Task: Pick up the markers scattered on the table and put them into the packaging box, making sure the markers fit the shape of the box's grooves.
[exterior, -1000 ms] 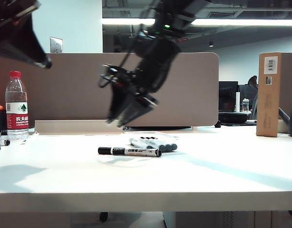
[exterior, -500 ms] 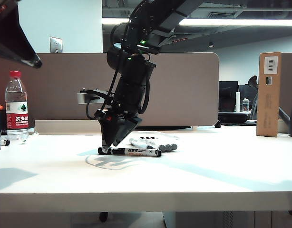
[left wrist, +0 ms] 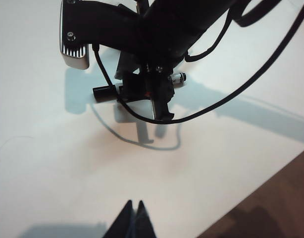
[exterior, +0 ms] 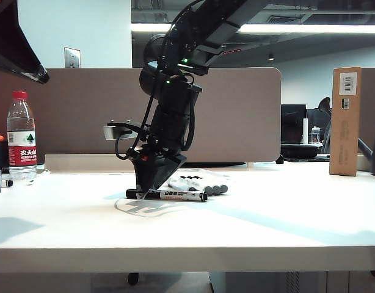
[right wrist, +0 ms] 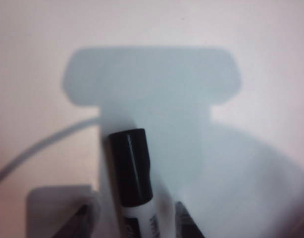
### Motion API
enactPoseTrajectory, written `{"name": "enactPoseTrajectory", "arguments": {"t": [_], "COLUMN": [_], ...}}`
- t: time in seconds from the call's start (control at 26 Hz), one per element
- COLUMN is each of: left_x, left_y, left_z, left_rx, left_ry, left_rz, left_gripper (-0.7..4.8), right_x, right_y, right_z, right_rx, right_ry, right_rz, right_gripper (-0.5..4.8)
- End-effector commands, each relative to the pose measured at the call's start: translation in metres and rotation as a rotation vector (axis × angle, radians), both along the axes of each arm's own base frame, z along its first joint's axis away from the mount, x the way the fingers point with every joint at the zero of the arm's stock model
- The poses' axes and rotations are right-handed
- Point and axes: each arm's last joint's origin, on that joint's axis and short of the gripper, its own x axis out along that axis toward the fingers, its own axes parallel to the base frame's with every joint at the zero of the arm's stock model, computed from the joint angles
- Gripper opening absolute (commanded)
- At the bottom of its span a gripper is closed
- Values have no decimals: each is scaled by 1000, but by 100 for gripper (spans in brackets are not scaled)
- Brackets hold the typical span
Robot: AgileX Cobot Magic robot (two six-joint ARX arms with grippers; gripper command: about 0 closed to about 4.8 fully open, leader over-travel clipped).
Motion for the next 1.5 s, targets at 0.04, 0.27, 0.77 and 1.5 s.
{"name": "enactPoseTrajectory", "arguments": {"t": [0.04, 0.27, 0.77, 1.5], "left_x": [0, 0, 0, 0], "left_y": [0, 0, 0, 0], "left_z": [2, 2, 2, 2], "left_rx": [-5, -5, 8, 0], "left_ry": [-11, -11, -17, -11], "left_rz": [-3, -3, 18, 19], "left_gripper": [-4, -4, -4, -4], "right_x": [0, 0, 0, -7], "right_y": [1, 0, -1, -4], "right_z": [2, 1, 17, 24], "right_rx": [8, 3, 59, 78], "right_ry": [-2, 7, 33, 135], "right_rz": [-1, -5, -122, -96], "right_gripper": [105, 42, -1, 131]}}
